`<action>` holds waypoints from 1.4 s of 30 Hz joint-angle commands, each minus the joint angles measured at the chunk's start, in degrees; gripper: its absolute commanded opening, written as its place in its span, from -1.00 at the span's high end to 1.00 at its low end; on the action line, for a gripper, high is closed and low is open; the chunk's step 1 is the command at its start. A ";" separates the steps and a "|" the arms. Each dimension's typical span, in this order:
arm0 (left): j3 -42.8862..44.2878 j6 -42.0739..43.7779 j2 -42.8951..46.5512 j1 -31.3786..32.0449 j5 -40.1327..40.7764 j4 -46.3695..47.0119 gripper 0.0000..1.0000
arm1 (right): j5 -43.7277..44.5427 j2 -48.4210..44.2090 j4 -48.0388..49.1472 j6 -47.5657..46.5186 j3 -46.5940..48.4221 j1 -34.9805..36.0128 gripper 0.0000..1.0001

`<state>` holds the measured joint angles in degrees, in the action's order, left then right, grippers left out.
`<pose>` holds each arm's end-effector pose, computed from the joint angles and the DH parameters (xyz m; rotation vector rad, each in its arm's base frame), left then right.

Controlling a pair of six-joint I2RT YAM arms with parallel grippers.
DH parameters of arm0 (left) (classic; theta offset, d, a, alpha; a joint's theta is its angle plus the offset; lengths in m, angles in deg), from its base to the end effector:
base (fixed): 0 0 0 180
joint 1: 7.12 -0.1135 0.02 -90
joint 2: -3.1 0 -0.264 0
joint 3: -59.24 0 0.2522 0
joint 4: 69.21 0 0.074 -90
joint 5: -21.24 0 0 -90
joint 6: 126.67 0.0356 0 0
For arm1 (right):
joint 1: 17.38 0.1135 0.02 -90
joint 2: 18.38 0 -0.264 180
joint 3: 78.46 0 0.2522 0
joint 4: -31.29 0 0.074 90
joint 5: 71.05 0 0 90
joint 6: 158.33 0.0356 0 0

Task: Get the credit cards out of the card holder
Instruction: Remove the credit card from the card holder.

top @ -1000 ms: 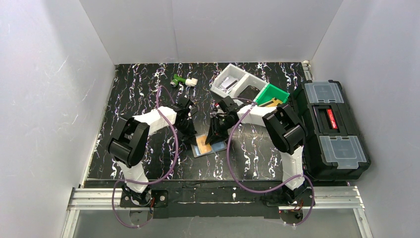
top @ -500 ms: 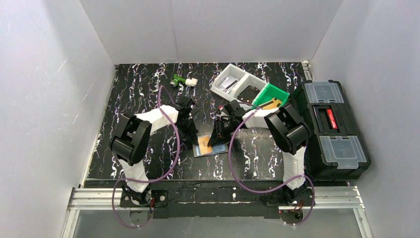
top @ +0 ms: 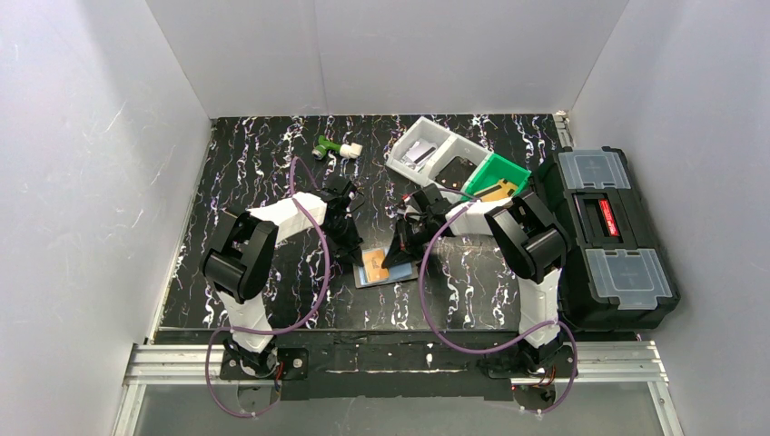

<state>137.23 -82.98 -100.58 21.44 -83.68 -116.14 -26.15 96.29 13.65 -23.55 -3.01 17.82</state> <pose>0.2961 -0.1716 0.1572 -0.4037 2.9748 -0.5909 0.2958 0.2395 0.1109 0.1078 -2.7401 -1.3862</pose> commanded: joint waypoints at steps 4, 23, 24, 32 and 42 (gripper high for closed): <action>-3.55 1.68 -3.08 -1.60 8.75 -1.90 1.00 | 4.26 -3.44 1.44 -0.69 -2.67 -1.45 0.96; -3.87 2.34 -3.64 -1.94 8.58 -1.90 1.00 | 9.94 -5.33 -0.37 -1.69 -6.27 -4.31 0.93; -3.86 2.31 -3.64 -1.93 8.59 -2.01 1.00 | 9.88 -5.35 -0.30 -1.63 -6.41 -4.42 0.92; -3.61 2.40 -3.68 -1.93 8.63 -2.14 1.00 | 8.15 -5.45 2.60 -0.80 -8.12 -5.33 0.87; -3.26 2.54 -3.96 -1.90 8.48 -2.24 1.00 | 6.15 -5.64 4.96 -0.06 -8.86 -6.38 0.68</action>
<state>136.40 -82.49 -100.73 19.71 -83.59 -115.81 -22.15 91.24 18.42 -23.16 -10.97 12.18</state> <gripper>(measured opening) 0.008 0.117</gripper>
